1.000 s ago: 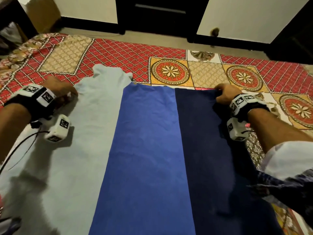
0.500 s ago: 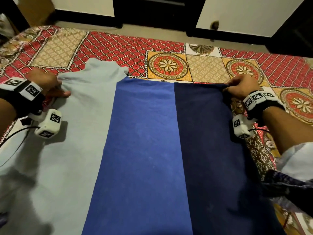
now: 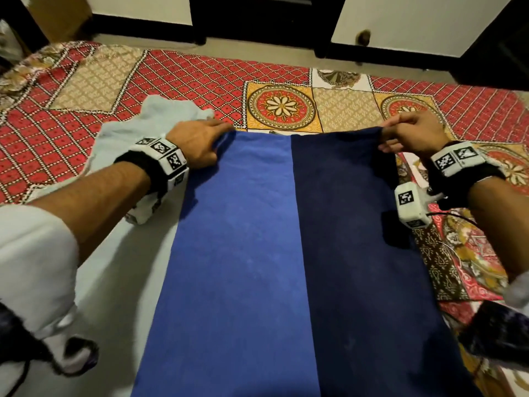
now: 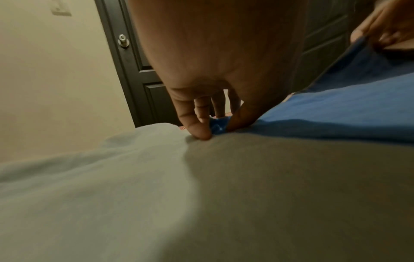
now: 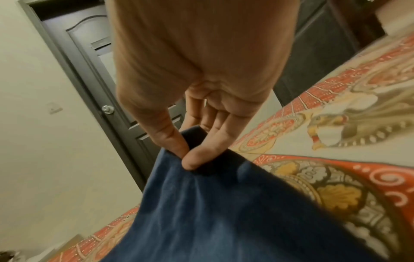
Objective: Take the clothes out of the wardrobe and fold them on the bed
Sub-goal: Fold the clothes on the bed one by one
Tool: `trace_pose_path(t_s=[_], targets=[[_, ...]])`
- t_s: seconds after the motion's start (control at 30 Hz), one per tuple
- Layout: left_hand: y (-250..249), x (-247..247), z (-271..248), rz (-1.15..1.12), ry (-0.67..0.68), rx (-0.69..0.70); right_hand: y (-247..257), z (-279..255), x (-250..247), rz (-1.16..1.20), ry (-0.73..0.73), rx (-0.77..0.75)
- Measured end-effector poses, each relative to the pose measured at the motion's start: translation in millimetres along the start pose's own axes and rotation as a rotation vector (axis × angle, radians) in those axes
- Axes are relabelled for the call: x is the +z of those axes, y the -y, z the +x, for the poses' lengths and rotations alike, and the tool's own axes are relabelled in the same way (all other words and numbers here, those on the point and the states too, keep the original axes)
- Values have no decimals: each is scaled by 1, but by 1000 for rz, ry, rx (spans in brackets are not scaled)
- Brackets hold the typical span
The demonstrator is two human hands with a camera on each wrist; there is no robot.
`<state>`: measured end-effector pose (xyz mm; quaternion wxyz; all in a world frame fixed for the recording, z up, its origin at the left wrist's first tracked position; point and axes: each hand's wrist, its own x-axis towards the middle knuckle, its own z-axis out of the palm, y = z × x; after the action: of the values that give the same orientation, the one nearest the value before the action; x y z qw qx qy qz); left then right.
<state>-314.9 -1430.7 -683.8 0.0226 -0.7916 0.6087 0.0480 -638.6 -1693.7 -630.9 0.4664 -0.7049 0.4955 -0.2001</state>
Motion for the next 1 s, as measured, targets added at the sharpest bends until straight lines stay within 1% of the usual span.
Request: trace_pose_path(t_s=[0.07, 0.13, 0.23, 0.33, 0.37, 0.43, 0.53, 0.63, 0.7, 0.77, 0.83, 0.9, 0.93, 1.0], targets=[[3, -2, 6, 16, 31, -7, 1, -4, -14, -50, 12, -45], [12, -6, 9, 12, 34, -35, 4, -9, -28, -48, -17, -68], [24, -15, 3, 56, 3, -74, 7, -15, -45, 21, -87, -29], [35, -30, -8, 109, -60, -53, 11, -23, -52, 51, -143, 24], [39, -36, -13, 112, -94, -18, 11, -25, -52, 31, -152, 23], [46, -48, -24, 128, -145, 100, 11, -33, -53, -22, -171, -2], [52, -74, -47, 202, -132, 291, 7, -50, -60, -127, -161, -56], [43, -103, -81, 306, -153, 467, 0, -76, -75, -385, -55, -122], [31, -116, -108, 366, -158, 578, -1, -103, -88, -551, 65, -186], [18, -122, -137, 361, -158, 658, 0, -136, -101, -707, 174, -260], [7, -121, -168, 338, -148, 698, -2, -173, -111, -832, 261, -352], [-5, -117, -200, 314, -81, 701, -8, -207, -121, -896, 370, -438], [-14, -114, -217, 296, -41, 706, -13, -224, -126, -934, 414, -458], [-34, -109, -252, 266, -1, 706, -18, -253, -135, -1046, 465, -454]])
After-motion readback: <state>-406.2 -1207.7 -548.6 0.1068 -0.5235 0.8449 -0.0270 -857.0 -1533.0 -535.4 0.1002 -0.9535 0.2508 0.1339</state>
